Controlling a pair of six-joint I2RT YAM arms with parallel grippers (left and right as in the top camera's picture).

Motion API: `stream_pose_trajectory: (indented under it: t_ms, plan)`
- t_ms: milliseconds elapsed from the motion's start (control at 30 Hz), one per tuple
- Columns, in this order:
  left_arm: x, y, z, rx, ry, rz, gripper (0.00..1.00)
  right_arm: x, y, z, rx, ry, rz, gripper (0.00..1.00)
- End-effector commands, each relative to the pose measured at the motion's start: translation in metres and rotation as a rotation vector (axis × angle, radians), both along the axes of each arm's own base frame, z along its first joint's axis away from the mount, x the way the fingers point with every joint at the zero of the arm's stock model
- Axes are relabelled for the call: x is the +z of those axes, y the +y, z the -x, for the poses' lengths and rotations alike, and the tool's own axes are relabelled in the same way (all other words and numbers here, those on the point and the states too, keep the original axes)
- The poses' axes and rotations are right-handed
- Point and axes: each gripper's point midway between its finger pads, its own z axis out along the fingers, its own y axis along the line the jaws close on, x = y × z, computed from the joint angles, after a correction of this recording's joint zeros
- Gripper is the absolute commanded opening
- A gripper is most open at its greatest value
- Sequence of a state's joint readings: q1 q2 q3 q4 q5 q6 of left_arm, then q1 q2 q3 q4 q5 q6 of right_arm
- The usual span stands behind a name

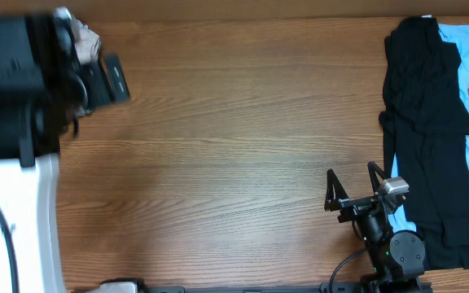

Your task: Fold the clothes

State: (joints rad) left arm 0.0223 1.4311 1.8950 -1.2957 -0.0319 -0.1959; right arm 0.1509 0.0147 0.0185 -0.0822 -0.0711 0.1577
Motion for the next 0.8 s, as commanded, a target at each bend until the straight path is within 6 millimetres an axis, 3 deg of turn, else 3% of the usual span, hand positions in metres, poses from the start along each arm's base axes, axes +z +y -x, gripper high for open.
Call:
stream_pose_trajectory:
  t_ms: [0, 300, 500, 600, 767]
  plan:
    - [-0.031, -0.003, 0.031, -0.008, 0.02, -0.008, 1.0, -0.001, -0.001, 0.0, -0.002, -0.006, -0.003, 1.0]
    - [-0.13, -0.039, 0.06, -0.143, -0.336, 0.156, 1.0, -0.001, -0.001, 0.0, -0.002, -0.006, -0.003, 1.0]
    - [-0.178, -0.041, 0.08, -0.167, -0.511, 0.15, 1.0, -0.001, -0.001, 0.0, -0.002, -0.006, -0.003, 1.0]
    - [-0.191, -0.037, 0.086, -0.163, -0.581, 0.112, 1.0, -0.001, -0.001, 0.0, -0.002, -0.006, -0.003, 1.0]
    - [-0.195, -0.029, 0.094, -0.159, -0.691, 0.022, 1.0, -0.001, -0.001, 0.0, -0.002, -0.006, -0.003, 1.0]
